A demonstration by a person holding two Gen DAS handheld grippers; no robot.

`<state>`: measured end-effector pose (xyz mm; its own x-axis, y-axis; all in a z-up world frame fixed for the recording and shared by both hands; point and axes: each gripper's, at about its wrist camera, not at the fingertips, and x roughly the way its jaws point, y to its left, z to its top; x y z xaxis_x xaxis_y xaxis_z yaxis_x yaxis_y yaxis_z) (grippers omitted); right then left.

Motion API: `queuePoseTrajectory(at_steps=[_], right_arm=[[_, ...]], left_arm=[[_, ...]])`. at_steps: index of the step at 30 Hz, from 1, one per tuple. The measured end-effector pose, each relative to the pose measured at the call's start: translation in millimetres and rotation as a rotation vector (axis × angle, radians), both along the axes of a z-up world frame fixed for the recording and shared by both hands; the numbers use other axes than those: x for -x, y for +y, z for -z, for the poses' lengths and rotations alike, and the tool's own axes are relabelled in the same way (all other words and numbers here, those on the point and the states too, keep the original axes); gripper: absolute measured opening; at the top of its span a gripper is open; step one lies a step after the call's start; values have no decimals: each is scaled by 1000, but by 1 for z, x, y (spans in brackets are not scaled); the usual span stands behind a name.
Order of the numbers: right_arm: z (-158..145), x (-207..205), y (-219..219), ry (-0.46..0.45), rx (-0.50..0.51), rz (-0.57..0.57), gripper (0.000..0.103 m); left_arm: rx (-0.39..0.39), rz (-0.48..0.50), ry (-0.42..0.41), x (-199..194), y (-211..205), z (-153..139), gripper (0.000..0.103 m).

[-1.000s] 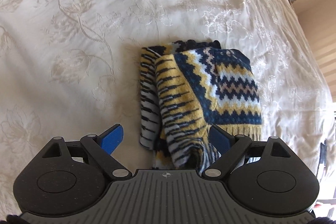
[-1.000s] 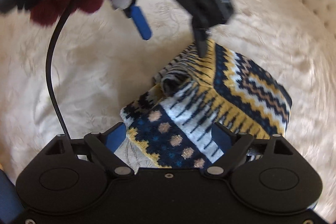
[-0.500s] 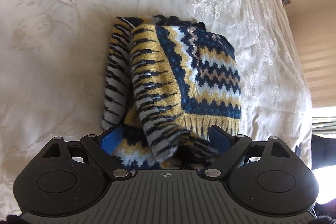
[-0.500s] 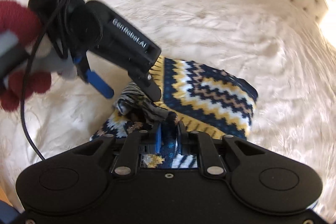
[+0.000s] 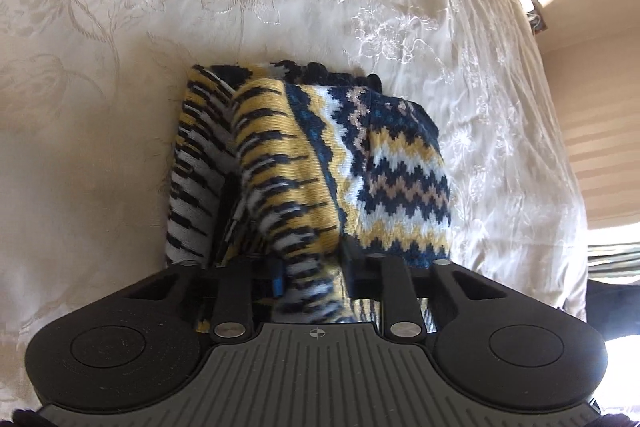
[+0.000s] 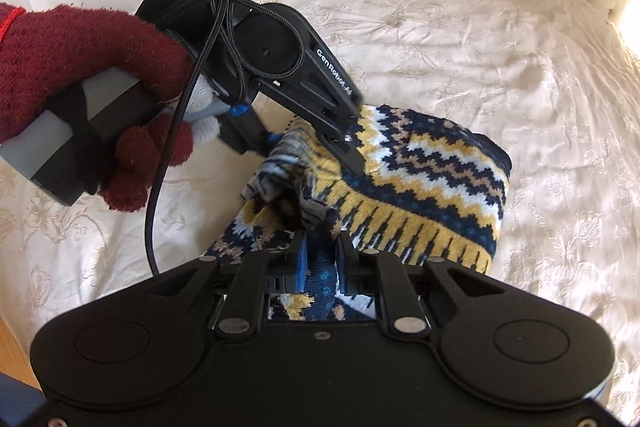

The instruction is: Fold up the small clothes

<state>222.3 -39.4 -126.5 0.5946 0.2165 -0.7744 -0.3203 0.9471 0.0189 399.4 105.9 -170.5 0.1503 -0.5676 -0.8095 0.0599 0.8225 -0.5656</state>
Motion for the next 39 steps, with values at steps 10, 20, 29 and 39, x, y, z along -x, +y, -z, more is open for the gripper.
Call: queuePoseTrajectory(at_steps=[10,20,29,39], right_arm=[[-14,4,2,-8,-110,27,20],[42,-20,50,187,-104,-102,34],[24,-8,-4,173,-224,0,67],[8,-35,-83,94,-343,267,75]], left_arm=[[-7,66,-222,11,2,-45,15],[-209,92,-188,-4,22,2,19],[-250,81,-201,7,37,-11,26],[-180,113,-334,28,9,-52,40]])
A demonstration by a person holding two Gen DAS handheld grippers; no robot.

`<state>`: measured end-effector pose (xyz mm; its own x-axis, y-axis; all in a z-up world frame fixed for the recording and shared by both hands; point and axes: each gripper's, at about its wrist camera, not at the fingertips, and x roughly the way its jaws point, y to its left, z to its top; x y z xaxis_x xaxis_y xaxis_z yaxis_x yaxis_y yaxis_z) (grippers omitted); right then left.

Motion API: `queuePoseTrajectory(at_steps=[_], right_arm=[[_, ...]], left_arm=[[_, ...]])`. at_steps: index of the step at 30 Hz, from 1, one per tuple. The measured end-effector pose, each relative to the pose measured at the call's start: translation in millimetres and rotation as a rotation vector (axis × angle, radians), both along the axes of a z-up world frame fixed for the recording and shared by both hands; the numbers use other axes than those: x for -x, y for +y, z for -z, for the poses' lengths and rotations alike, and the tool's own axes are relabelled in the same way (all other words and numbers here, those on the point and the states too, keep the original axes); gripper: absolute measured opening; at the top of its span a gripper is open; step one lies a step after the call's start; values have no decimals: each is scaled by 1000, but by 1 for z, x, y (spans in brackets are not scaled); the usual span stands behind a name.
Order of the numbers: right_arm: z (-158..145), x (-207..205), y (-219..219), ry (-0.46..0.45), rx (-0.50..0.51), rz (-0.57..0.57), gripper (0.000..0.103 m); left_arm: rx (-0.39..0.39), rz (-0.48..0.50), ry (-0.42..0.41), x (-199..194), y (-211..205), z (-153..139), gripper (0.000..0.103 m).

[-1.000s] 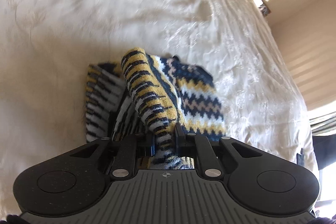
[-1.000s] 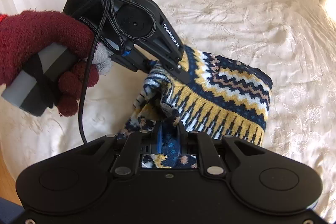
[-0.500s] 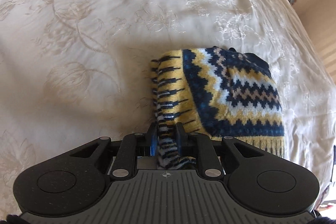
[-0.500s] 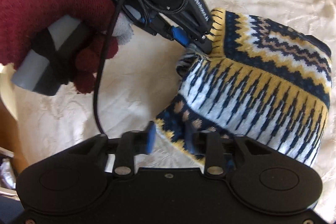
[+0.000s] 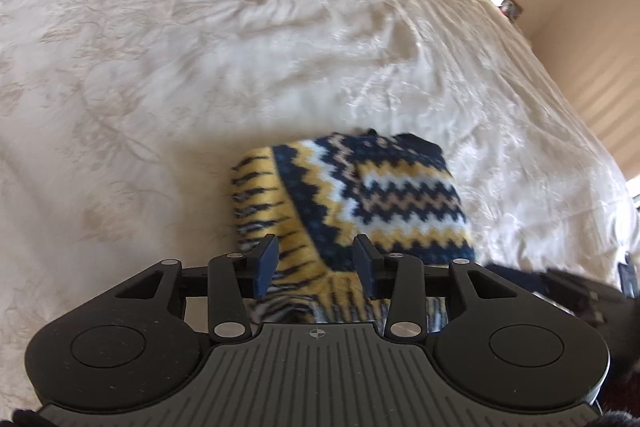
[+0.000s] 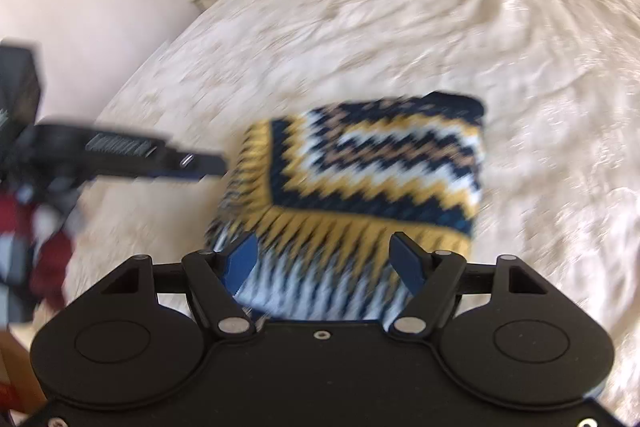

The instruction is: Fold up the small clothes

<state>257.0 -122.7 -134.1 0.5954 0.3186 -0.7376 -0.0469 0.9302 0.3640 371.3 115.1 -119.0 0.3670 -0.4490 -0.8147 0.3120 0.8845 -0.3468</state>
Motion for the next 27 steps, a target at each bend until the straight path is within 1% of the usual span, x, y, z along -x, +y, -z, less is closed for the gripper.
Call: queuePoseTrajectory(at_steps=[3,7,11,13,15,16,19,21,23,25,27], right_arm=[[-1,-11,-10,-3,-6,32,75],[3,-26,-20,-5,-3,50,76],[8,-42,-22,-2,3,45,77],[16,-50,-19,8,9,32,79],[27,-57,-16,42,7,10,83],[34,-61,-13,65,6,-3,87],[54,-69,-7,153,-29,-62,89],[53,-69,-2,156,-40,-113,95],[46,-70,-3,159,-47,-148,97],[37,-69,-14,131,-70,-124,95],[29,-68,-32,94,-89,-30,94]], left_arm=[[-20,18,42,7,-10,18,40],[-60,5,119,21,-6,45,40],[-49,-37,189,31,7,59,40],[-48,-56,230,35,12,66,41],[-30,-81,252,40,18,70,42],[-20,-93,259,41,21,72,44],[8,-118,281,42,26,74,46],[29,-124,295,40,27,75,46],[60,-127,308,37,30,75,46],[100,-125,303,35,31,75,46],[110,-110,291,32,29,76,50]])
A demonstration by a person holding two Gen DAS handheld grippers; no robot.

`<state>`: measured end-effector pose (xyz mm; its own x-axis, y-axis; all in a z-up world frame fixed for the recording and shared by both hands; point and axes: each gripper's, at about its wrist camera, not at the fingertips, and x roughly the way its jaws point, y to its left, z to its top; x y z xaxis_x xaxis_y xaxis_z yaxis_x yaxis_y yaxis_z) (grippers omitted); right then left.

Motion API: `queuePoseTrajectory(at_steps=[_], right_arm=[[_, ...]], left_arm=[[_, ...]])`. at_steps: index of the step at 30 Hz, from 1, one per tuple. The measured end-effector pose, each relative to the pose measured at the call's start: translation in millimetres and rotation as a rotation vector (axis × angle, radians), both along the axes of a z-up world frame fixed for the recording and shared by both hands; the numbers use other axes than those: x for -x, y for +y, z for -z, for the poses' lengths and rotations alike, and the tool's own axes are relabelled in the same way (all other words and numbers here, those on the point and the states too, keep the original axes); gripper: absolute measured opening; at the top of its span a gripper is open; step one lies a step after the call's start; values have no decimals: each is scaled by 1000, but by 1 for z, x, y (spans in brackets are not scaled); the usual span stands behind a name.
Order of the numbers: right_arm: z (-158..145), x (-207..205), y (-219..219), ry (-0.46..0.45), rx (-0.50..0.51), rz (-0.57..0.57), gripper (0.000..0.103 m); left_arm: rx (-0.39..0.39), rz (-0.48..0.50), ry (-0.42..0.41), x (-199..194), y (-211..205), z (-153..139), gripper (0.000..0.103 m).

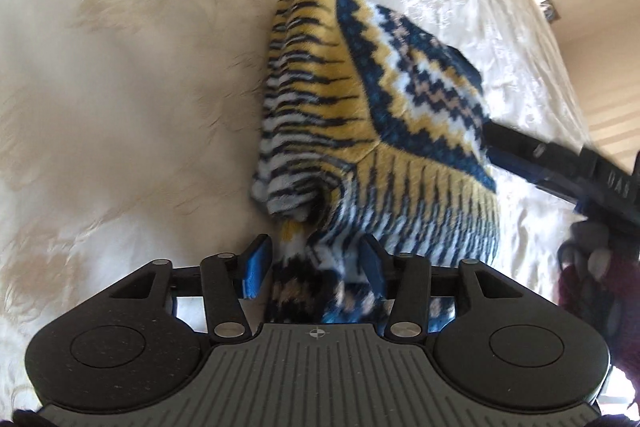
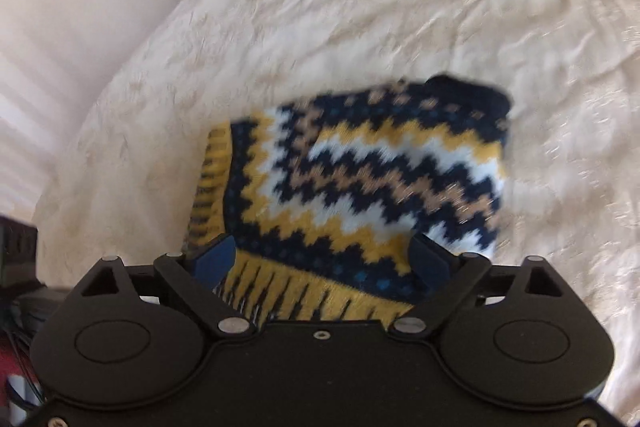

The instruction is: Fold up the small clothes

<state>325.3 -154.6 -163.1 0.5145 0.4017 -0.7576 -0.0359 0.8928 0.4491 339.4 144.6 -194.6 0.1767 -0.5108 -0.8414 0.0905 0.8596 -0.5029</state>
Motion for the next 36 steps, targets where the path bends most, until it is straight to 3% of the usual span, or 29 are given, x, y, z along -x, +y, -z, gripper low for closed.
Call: queuePoseTrajectory(at_steps=[5,11,13,15,16,17,20,27,32,34,36], right_arm=[[18,-5,-48,61,-83,207,95],[57,-2,-58,169,-276,198,95],[70,-1,-54,198,-328,184,95],[79,0,-48,208,-376,171,89],[79,0,-46,209,-391,166,70],[78,-1,-44,208,-390,160,60],[62,-6,-41,198,-338,95,50],[16,6,-64,167,-261,16,48],[5,41,-97,221,-196,17,48],[9,58,-106,245,-177,35,49],[16,73,-112,270,-156,54,52]], left_arm=[[60,-4,48,-4,-6,15,59],[136,-10,95,-9,-8,29,59],[177,-11,113,-11,-6,33,54],[187,-9,127,-11,-4,35,43],[187,-11,128,-11,-4,34,36],[190,-12,125,-10,-3,31,33],[188,-15,106,-3,-9,21,31],[223,27,71,38,-60,-8,29],[224,68,100,82,-110,-6,29],[197,58,110,97,-122,-1,30],[116,43,98,111,-131,3,30]])
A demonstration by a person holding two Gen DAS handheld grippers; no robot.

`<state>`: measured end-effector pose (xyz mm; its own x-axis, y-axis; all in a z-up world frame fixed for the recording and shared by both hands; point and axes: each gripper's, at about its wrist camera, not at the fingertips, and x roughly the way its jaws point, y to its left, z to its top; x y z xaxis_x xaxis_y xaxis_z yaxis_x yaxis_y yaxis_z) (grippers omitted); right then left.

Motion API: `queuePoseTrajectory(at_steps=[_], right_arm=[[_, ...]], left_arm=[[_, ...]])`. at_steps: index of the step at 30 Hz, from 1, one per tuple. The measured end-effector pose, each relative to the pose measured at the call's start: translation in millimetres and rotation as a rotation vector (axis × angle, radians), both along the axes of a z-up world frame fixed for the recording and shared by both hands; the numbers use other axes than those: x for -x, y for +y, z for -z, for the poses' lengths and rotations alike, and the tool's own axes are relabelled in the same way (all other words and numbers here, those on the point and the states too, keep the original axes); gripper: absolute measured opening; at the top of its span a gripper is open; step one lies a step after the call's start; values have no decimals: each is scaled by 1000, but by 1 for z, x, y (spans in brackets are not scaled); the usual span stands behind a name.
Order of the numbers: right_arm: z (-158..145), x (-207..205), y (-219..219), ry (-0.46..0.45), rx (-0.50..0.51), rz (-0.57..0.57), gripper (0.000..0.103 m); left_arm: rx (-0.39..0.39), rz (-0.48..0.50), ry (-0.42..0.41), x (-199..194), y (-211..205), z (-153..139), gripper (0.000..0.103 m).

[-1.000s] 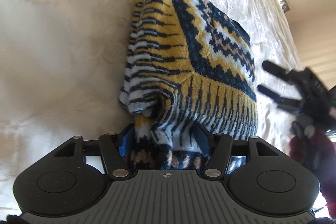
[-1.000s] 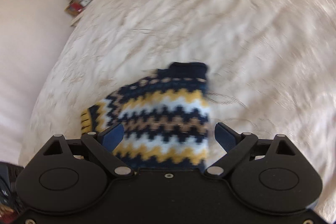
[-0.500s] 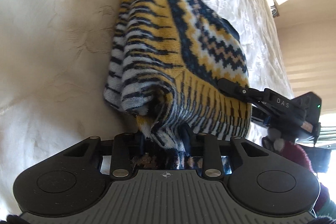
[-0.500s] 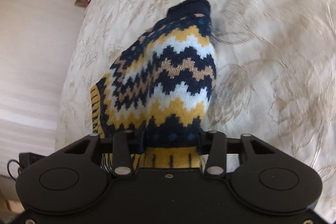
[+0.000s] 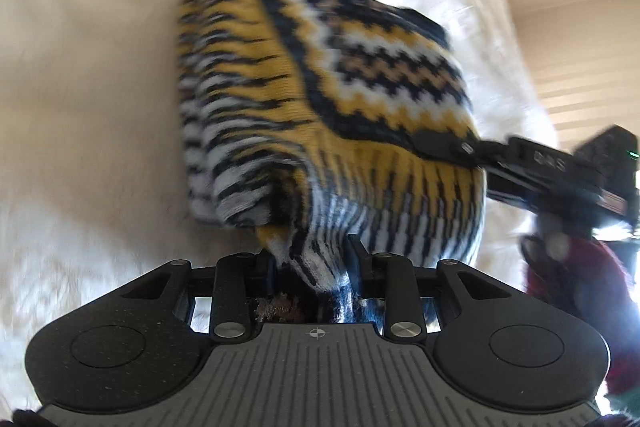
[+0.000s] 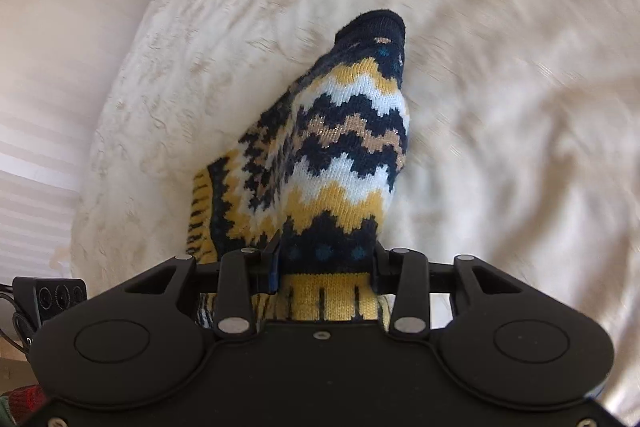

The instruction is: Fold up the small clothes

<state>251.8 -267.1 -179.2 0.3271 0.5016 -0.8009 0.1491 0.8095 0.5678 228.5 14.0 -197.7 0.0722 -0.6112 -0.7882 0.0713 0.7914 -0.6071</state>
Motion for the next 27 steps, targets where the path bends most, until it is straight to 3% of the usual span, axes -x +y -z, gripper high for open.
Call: queuePoseTrajectory(at_steps=[3,5,10,17,22,27], right_arm=[[12,16,-1,37,100,13,62],[15,25,-5,40,76,43,73],[-2,25,-1,-29,114,6,76],[-28,20,-13,-185,182,28,90],[-25,4,-14,-187,240,69,92],[-22,-6,-16,-196,290,85,98]], left_arm=[[-101,-31,-14,12,-3,4,37],[-135,-53,-28,15,-5,0,39],[-251,-15,-178,31,-11,-36,37],[-257,-25,-401,33,-9,-89,38],[-272,-56,-433,4,-35,-82,41],[-356,-74,-416,-10,-41,-57,41]])
